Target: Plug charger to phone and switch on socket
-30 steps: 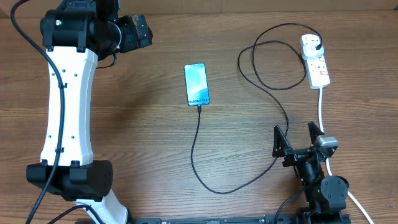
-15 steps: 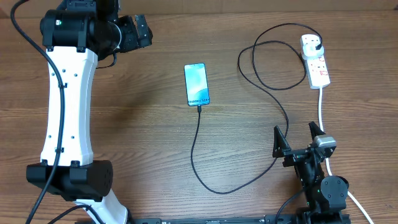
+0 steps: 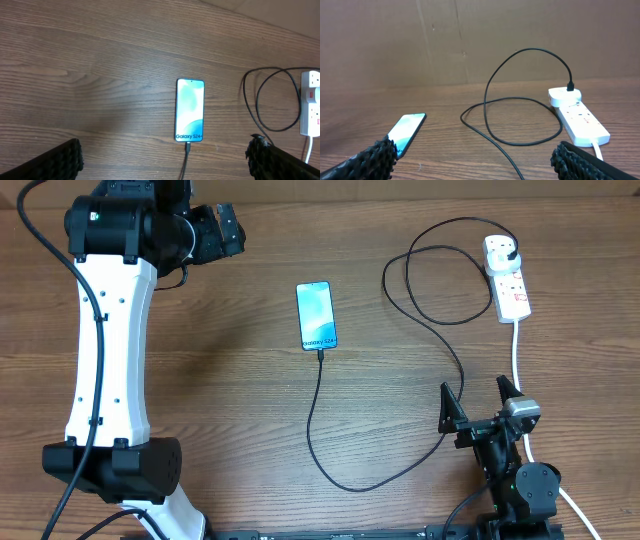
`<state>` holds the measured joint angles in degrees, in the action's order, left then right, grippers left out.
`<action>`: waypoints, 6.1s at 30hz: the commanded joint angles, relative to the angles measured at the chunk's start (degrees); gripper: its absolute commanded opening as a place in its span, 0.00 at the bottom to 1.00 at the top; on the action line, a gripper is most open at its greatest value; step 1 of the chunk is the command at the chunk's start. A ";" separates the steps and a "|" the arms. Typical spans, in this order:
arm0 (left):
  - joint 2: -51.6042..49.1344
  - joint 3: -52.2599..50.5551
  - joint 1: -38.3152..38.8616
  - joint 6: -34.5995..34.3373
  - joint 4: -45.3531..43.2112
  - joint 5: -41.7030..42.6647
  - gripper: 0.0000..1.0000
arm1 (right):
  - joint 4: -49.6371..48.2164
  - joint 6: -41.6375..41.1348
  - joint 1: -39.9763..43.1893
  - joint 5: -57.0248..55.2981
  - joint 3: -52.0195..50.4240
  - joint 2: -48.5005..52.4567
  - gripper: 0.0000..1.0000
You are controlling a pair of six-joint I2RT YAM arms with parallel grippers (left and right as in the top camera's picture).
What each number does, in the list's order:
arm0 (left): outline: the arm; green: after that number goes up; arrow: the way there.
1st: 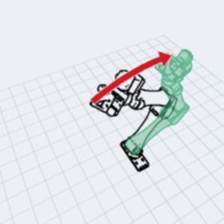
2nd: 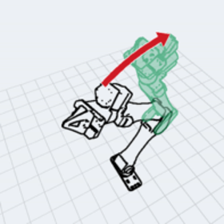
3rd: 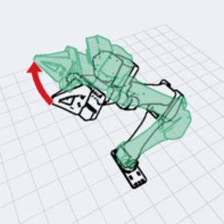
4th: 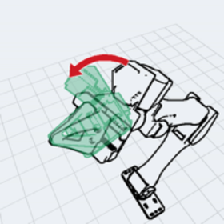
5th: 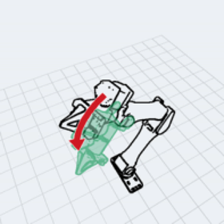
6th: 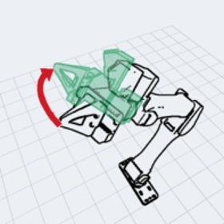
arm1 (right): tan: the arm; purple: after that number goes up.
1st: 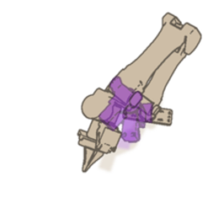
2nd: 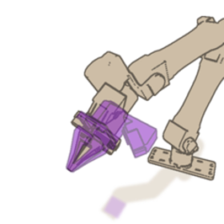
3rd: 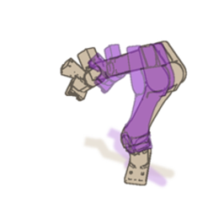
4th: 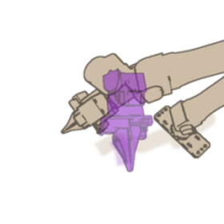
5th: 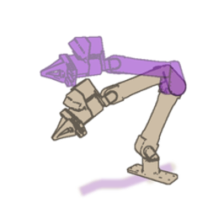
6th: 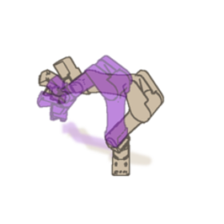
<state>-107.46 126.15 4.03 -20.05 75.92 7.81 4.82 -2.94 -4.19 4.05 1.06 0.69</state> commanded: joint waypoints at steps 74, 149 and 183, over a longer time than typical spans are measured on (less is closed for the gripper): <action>-0.28 -0.02 -0.81 -0.94 0.15 -0.94 1.00 | 0.02 0.22 -0.15 -2.49 -0.57 -0.52 1.00; 56.04 -62.75 7.89 1.62 -19.96 -14.19 1.00 | 0.02 0.22 -0.15 -2.49 -0.57 -0.52 1.00; 95.01 -112.04 6.43 12.79 -66.18 -11.21 1.00 | 0.02 0.22 -0.15 -2.49 -0.57 -0.52 1.00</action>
<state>-14.85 16.03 11.46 -8.54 11.03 -3.25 5.15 -2.96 -4.16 2.09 1.06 0.69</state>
